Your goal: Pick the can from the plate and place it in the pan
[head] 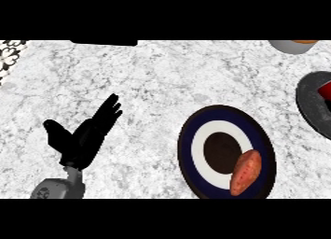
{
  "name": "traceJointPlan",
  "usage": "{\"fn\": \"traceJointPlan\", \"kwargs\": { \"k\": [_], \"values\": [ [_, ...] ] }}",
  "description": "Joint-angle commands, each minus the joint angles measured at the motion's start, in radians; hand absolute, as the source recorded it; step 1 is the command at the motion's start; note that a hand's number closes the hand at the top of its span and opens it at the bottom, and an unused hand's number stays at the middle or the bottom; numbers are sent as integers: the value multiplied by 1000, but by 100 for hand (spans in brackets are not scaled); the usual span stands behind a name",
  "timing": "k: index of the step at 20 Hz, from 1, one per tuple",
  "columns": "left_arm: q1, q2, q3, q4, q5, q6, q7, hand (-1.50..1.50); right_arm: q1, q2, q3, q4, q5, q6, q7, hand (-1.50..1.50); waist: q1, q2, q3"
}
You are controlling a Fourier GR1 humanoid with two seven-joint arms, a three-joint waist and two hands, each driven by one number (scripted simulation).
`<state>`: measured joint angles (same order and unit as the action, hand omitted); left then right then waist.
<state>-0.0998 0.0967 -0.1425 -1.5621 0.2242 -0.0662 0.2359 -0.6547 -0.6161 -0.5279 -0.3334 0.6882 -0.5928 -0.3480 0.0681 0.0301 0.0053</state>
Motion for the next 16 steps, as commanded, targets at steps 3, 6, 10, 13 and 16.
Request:
{"fn": "traceJointPlan", "kwargs": {
  "k": [3, 6, 10, 13, 16],
  "values": [
    [-11, 9, 5, 30, -2, -18, -8, 0, -54, -34, 30, 148, 48, 75, 63, -150, 18, 8, 3],
    [-16, -22, -1, 57, -15, 4, -35, 0, -42, -4, -46, 127, -45, 120, -70, -150, -4, 6, 5],
    [7, -3, 11, 13, 5, -2, -2, 0, -50, 17, -172, 89, -194, 213, -227, -150, -16, -5, 7],
    [4, -26, -13, 1, -14, 19, 4, 0, -70, -10, -242, 102, -270, 289, -244, -150, -14, -4, 6],
    [0, 3, 18, -4, 5, 4, 17, 0, -14, -69, -287, 143, -320, 431, -272, -150, -23, -5, 5]
  ]
}}
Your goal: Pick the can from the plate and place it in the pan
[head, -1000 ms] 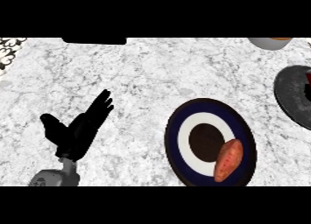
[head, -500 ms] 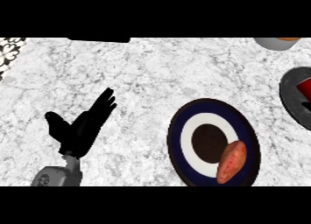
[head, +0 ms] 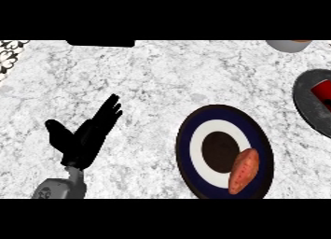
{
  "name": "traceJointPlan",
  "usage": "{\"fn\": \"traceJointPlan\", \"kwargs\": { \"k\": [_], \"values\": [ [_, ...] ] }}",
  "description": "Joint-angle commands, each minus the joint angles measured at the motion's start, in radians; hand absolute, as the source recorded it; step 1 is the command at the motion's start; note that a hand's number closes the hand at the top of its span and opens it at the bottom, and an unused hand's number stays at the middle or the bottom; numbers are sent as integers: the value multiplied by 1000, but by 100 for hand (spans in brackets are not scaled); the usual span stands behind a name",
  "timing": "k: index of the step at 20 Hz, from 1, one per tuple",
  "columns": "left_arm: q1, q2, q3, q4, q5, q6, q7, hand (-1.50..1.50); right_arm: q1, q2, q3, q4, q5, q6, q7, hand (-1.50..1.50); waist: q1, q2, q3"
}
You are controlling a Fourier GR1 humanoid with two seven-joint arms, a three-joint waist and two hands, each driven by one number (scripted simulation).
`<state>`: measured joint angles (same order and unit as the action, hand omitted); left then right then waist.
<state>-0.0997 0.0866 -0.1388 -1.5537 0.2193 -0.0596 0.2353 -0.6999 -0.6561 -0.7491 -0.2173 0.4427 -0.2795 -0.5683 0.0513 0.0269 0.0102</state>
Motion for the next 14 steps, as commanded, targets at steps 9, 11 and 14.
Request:
{"fn": "traceJointPlan", "kwargs": {
  "k": [9, 11, 14],
  "values": [
    [25, -1, -7, -13, -11, -6, -14, 0, 158, -149, -79, 68, -105, 480, -142, -150, -16, -6, 0],
    [17, 15, 33, 9, 10, -16, -31, 0, 192, -171, -80, 76, -111, 555, -161, -150, -21, -7, -1],
    [-22, 10, 37, 24, 4, 2, 0, 0, 227, -214, -76, 75, -115, 664, -183, -150, -30, -10, -2]
  ]
}}
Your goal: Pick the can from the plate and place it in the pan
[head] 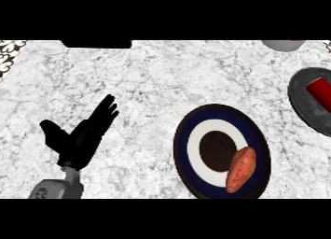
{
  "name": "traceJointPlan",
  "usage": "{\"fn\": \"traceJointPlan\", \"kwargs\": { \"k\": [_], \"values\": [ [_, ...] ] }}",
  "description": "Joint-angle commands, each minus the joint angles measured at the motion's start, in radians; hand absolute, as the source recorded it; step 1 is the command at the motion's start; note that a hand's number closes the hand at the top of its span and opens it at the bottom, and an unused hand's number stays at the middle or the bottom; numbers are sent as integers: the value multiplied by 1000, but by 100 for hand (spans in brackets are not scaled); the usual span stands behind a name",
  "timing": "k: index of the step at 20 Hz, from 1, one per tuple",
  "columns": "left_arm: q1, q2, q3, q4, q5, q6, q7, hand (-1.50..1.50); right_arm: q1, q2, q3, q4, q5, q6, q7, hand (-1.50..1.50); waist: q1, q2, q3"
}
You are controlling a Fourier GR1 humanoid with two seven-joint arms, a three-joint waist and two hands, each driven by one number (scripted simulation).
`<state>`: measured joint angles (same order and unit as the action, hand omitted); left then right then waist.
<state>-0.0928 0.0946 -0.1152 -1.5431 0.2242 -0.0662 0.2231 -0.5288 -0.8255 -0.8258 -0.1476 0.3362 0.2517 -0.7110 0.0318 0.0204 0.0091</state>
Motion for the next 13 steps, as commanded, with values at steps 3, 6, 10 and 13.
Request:
{"fn": "traceJointPlan", "kwargs": {
  "k": [3, 6, 10, 13],
  "values": [
    [7, -16, -10, 36, -12, -6, -30, 0, 91, -28, 6, -8, -4, 131, -100, -150, -3, -1, 0],
    [-1, 23, 37, 36, 9, -19, -20, 0, 109, -39, 8, -10, -8, 165, -111, -150, -2, -4, -1],
    [9, 11, 10, 8, 12, -32, -5, 0, 121, -62, 17, -17, -7, 188, -96, -150, 1, -6, 0],
    [12, 6, 16, 45, -21, -13, -41, 0, 155, -39, 32, -34, -8, 209, -150, -150, -12, -9, -3]
  ]
}}
